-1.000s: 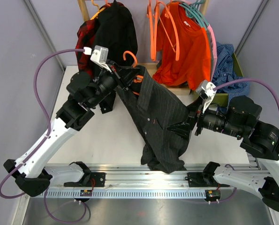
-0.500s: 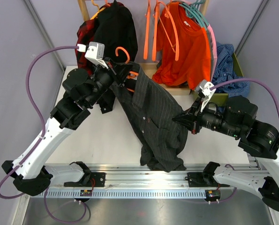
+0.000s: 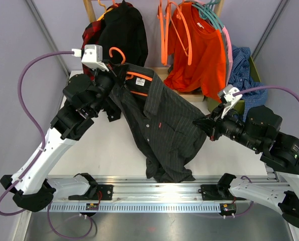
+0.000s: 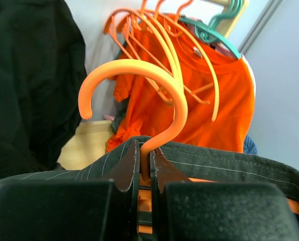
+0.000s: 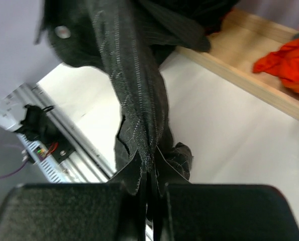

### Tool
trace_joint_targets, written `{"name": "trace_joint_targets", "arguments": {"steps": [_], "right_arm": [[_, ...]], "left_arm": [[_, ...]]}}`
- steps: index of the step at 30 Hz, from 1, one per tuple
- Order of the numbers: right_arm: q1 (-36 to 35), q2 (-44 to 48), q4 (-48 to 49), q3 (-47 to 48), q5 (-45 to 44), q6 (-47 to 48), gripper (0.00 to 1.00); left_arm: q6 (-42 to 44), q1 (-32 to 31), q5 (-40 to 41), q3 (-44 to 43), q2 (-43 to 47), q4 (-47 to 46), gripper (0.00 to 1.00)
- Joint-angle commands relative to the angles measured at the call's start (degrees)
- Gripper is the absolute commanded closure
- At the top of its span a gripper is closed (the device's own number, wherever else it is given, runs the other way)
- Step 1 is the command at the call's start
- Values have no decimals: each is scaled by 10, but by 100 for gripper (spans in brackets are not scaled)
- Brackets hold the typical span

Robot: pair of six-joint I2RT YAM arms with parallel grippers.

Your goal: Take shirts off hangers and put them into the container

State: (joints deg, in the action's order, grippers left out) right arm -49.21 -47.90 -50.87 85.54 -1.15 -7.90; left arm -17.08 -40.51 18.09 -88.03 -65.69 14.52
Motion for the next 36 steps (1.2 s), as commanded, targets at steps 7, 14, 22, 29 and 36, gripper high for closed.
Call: {"name": "trace_joint_targets", "arguments": {"steps": [7,14,22,29,36], "right_arm": [[-4,25,-45,9,-330,-11,100],[-3,14,-30,-20,-353,-28,100],[-4,-25,52,-84,-227,-35,100],[-4,-64,64,-80,-185,-31,100],[-4,-76,54,-62,-189,-18,100]], "left_arm": [[43,16,131,44,134,-143,100],[-23,16,79,88,180,-147,100],[-298,3,-204,218,174,-201,100],[-376,-48,-265,310,197,-285,100],[-393,-48,-278,363,240,-337,100]]}}
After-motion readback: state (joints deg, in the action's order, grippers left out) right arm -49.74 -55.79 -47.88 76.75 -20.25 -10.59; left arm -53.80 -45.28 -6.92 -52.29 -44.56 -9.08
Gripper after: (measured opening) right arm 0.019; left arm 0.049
